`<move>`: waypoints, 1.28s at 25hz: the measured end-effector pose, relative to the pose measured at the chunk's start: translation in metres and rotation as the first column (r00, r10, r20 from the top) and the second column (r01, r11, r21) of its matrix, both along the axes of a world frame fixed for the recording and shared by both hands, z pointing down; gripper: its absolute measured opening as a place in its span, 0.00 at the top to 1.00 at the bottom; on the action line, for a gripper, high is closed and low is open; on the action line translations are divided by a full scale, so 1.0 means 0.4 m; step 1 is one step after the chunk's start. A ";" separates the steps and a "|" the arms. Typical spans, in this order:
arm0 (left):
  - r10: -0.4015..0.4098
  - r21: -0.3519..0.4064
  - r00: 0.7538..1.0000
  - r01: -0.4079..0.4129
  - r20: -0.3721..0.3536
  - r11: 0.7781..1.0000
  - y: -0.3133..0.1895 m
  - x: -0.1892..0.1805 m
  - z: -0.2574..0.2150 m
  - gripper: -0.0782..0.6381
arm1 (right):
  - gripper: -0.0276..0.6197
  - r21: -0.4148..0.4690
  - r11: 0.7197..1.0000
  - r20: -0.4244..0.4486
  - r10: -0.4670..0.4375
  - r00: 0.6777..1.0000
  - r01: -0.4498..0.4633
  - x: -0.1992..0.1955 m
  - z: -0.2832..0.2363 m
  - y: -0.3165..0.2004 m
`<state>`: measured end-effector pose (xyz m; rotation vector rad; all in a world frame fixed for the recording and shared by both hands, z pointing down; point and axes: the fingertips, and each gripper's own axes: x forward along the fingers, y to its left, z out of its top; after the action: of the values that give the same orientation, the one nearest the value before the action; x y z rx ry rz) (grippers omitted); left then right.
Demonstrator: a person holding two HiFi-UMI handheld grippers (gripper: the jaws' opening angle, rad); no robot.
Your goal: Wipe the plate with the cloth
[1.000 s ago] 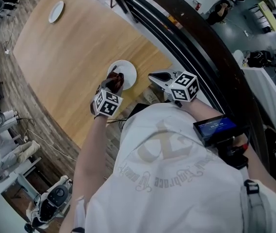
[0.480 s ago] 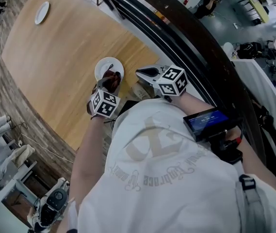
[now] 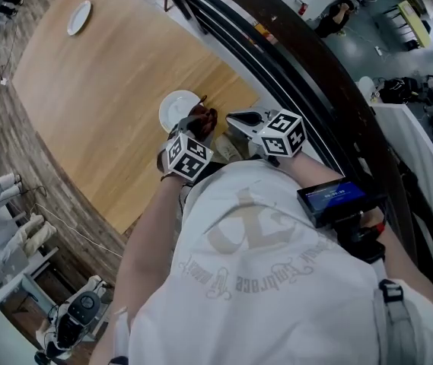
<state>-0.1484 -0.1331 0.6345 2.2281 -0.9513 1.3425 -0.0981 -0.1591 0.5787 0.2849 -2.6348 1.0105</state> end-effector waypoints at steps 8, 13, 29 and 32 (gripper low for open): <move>-0.250 0.072 0.956 0.264 -0.155 0.962 0.071 -0.042 -0.078 0.66 | 0.94 0.032 0.996 0.020 -0.087 0.996 0.086 -0.035 -0.032 0.019; -0.447 0.167 0.852 0.500 -0.275 0.850 0.082 -0.117 -0.180 0.66 | 0.94 0.081 0.987 0.031 -0.145 0.989 0.142 -0.072 -0.069 0.003; -0.614 0.247 0.542 0.829 -0.574 0.501 0.229 -0.240 -0.309 0.66 | 0.94 0.319 0.890 0.109 -0.375 0.921 0.325 -0.167 -0.240 0.063; -0.609 0.240 0.522 0.841 -0.597 0.486 0.279 -0.225 -0.296 0.66 | 0.94 0.326 0.886 0.103 -0.379 0.920 0.329 -0.144 -0.227 0.111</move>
<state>-0.2385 -0.0214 0.5160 1.8298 -1.9473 0.1450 -0.1556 -0.1148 0.4881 -0.2268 -2.8415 0.5282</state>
